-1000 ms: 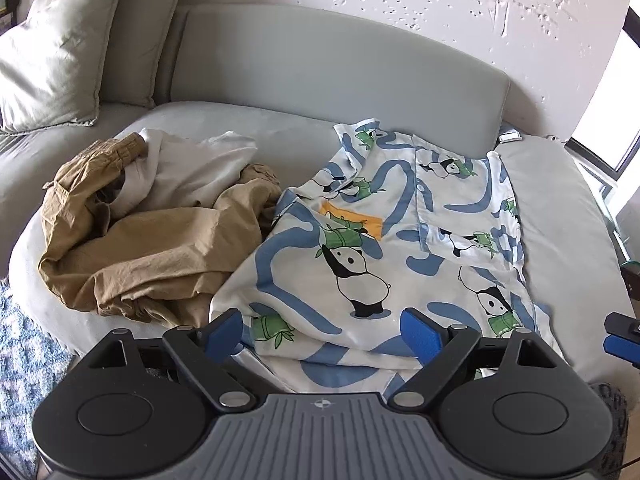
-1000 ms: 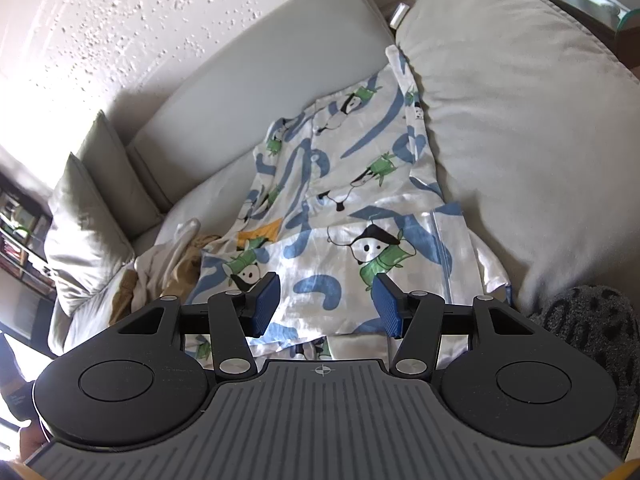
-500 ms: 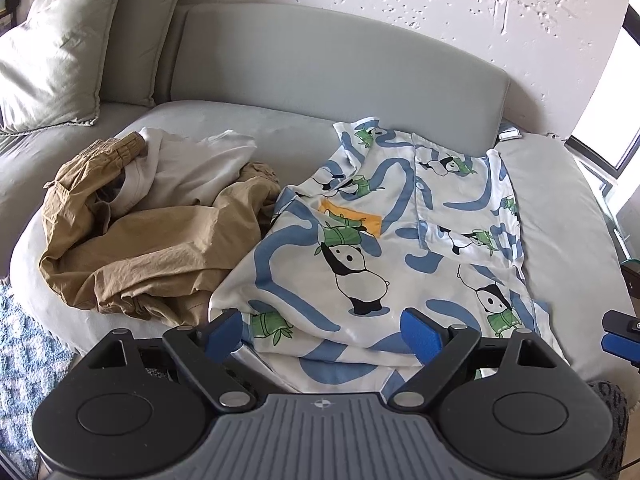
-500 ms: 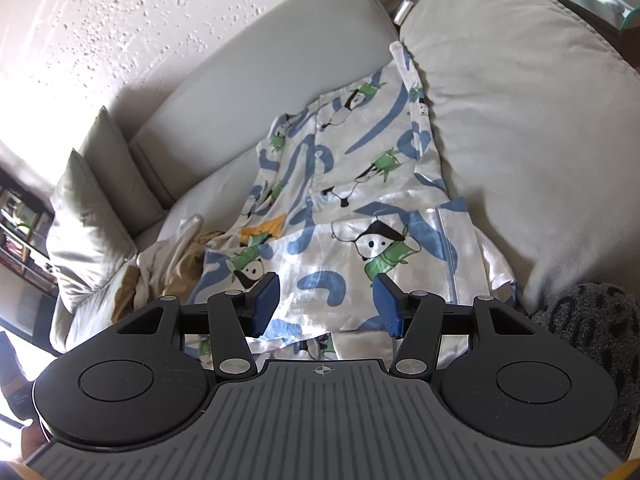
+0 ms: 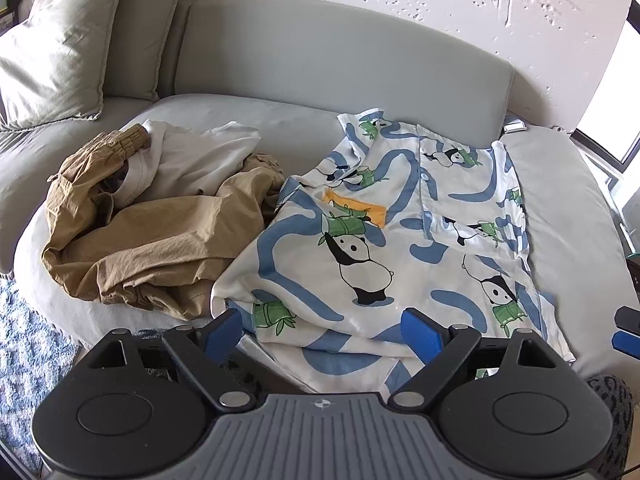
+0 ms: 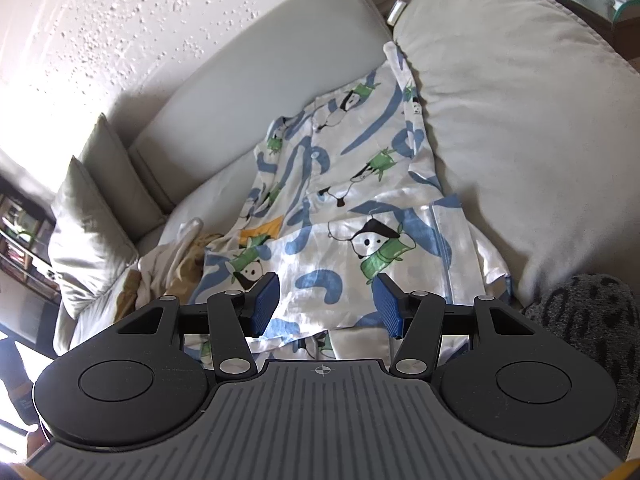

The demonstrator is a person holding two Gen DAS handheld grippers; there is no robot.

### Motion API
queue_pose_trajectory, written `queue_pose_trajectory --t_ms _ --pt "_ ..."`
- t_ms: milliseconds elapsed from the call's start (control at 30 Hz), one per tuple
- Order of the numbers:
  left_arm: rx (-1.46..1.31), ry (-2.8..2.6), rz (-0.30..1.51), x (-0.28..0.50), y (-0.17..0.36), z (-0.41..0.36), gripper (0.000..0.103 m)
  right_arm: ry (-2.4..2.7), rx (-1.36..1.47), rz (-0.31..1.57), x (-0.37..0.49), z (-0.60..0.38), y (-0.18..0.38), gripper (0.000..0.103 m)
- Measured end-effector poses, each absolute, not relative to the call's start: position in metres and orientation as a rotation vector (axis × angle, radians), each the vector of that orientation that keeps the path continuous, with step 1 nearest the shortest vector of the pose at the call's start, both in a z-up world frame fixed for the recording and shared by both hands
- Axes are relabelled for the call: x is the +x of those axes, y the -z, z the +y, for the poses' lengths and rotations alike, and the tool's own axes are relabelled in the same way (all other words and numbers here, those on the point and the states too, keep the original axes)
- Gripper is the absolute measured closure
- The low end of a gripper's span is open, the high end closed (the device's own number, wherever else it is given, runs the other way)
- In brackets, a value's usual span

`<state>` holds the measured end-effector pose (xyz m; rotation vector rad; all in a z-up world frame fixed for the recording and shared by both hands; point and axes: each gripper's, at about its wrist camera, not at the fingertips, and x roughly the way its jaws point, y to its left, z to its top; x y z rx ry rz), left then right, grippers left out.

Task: Fold clothes

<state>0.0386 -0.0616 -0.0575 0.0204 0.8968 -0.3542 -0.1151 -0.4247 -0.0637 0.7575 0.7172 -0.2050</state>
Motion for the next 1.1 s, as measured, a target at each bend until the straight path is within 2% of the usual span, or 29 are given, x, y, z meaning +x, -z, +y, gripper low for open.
queue_pose_trajectory --t_ms 267,667,1100 --pt "0.026 0.364 0.862 0.053 0.049 -0.063 0.015 0.277 0.695 0.638 -0.131 -0.435 0.039 0.039" --pt "0.038 0.361 0.810 0.094 0.029 -0.063 0.015 0.338 0.651 0.570 -0.122 -0.453 0.015 0.039" --pt "0.025 0.418 0.901 0.106 0.057 -0.074 0.015 0.357 0.617 0.569 -0.106 -0.456 0.009 0.039"
